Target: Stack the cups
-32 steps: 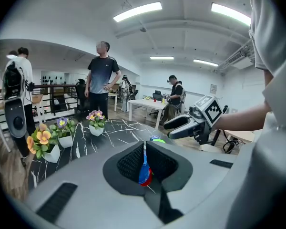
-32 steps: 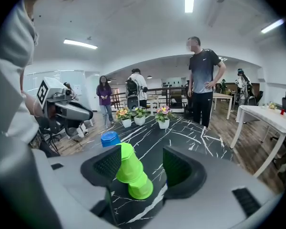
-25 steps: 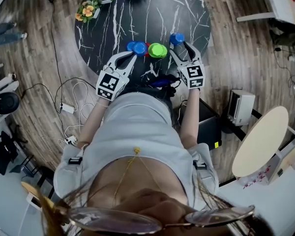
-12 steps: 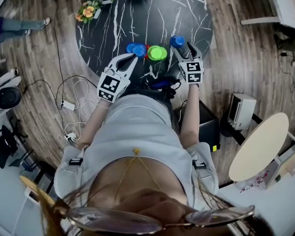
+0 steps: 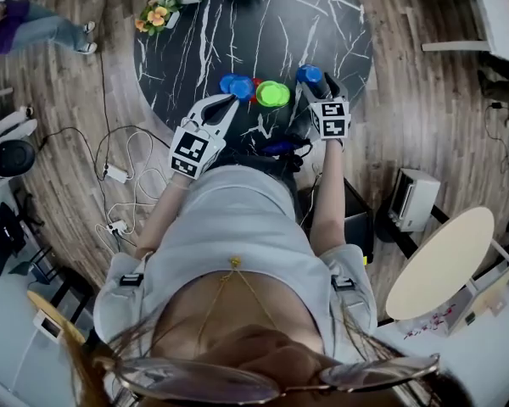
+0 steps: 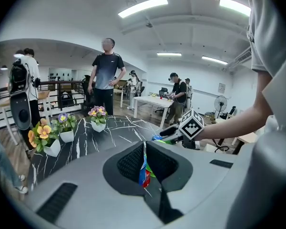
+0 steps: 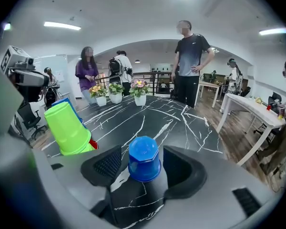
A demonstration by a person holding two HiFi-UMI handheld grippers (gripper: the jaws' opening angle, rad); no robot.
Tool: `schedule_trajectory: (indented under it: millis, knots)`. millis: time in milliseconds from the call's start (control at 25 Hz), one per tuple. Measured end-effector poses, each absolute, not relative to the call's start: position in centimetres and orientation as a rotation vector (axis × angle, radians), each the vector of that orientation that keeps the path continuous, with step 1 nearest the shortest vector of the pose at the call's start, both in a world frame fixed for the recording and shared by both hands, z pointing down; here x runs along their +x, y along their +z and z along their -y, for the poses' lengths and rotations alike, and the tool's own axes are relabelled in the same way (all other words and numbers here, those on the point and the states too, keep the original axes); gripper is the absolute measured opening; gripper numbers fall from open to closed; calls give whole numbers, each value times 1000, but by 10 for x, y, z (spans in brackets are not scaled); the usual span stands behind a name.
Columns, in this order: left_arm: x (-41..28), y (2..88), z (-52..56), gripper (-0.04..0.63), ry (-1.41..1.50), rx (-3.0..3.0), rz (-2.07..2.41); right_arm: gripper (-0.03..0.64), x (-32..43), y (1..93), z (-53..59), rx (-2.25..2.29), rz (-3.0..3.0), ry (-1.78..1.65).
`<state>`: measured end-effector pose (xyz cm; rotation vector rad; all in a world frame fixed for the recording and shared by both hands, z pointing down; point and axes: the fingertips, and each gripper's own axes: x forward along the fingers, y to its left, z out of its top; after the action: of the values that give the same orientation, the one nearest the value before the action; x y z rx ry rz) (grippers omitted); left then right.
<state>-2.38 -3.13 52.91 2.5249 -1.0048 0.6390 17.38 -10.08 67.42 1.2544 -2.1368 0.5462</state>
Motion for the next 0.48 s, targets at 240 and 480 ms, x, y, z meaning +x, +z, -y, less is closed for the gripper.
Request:
schedule_trajectory:
  millis: [240,480]
  knots:
    - [-29,530,30,38,639,2495,1045,276,174,685,108,1242,2124,570]
    - [-37,531,29,38,638,2471,1083,275,173,692,112,1228,2112,569]
